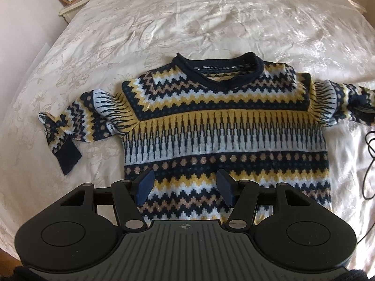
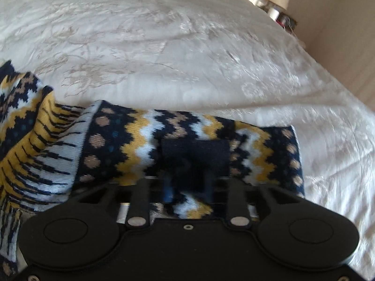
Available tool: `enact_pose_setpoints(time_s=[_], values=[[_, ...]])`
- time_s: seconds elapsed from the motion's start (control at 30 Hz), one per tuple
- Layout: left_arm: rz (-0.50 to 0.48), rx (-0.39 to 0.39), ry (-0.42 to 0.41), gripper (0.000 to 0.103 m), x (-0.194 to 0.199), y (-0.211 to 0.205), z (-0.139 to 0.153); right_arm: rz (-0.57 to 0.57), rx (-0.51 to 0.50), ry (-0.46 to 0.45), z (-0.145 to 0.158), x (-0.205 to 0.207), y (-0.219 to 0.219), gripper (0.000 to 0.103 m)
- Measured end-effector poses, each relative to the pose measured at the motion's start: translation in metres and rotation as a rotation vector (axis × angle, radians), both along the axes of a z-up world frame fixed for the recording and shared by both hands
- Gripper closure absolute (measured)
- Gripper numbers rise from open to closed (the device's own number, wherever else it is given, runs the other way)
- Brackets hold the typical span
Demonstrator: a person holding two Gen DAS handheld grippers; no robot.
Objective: Fold small clothes
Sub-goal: 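Lift the cuff with the right gripper and fold the sleeve across the sweater body, then lay the cuff on the body and open the right gripper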
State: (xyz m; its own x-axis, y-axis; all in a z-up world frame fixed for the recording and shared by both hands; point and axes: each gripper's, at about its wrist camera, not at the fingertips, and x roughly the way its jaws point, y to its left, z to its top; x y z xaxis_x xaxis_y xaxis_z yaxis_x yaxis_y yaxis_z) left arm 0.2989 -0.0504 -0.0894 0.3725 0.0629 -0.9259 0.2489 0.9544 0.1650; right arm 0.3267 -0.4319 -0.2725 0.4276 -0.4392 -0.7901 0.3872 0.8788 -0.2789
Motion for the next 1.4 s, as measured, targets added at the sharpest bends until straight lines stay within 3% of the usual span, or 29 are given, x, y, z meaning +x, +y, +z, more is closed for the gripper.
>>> enact_pose_setpoints(time_s=[0.07,0.4,0.57,0.73,0.87,1.07,1.2,1.4], values=[[-0.007,-0.004,-0.003,0.046,-0.002,-0.001,0.001,-0.033,0.033,-0.029,0.008,-0.007,-0.009,0.089],[0.012,-0.07,-0.029,0.046,-0.002,0.033,0.003,-0.159,0.236,-0.307,0.11,-0.053,-0.021,0.09],[0.017,-0.119,-0.043,0.046,0.005,0.067,0.004,-0.094,0.327,-0.437,0.174,-0.047,0.032,0.09],[0.04,-0.123,-0.08,0.046,0.015,0.115,0.007,0.03,0.478,-0.495,0.204,-0.012,0.118,0.09],[0.074,-0.108,-0.092,0.046,0.02,0.156,0.007,0.134,0.579,-0.457,0.194,0.03,0.197,0.09],[0.128,-0.078,-0.085,0.046,0.028,0.208,0.002,0.243,0.644,-0.3,0.135,0.09,0.297,0.09],[0.161,-0.065,-0.081,0.046,0.033,0.233,-0.001,0.268,0.612,-0.218,0.095,0.114,0.335,0.09],[0.173,-0.064,-0.064,0.046,0.041,0.251,-0.01,0.277,0.603,-0.159,0.074,0.119,0.368,0.09]])
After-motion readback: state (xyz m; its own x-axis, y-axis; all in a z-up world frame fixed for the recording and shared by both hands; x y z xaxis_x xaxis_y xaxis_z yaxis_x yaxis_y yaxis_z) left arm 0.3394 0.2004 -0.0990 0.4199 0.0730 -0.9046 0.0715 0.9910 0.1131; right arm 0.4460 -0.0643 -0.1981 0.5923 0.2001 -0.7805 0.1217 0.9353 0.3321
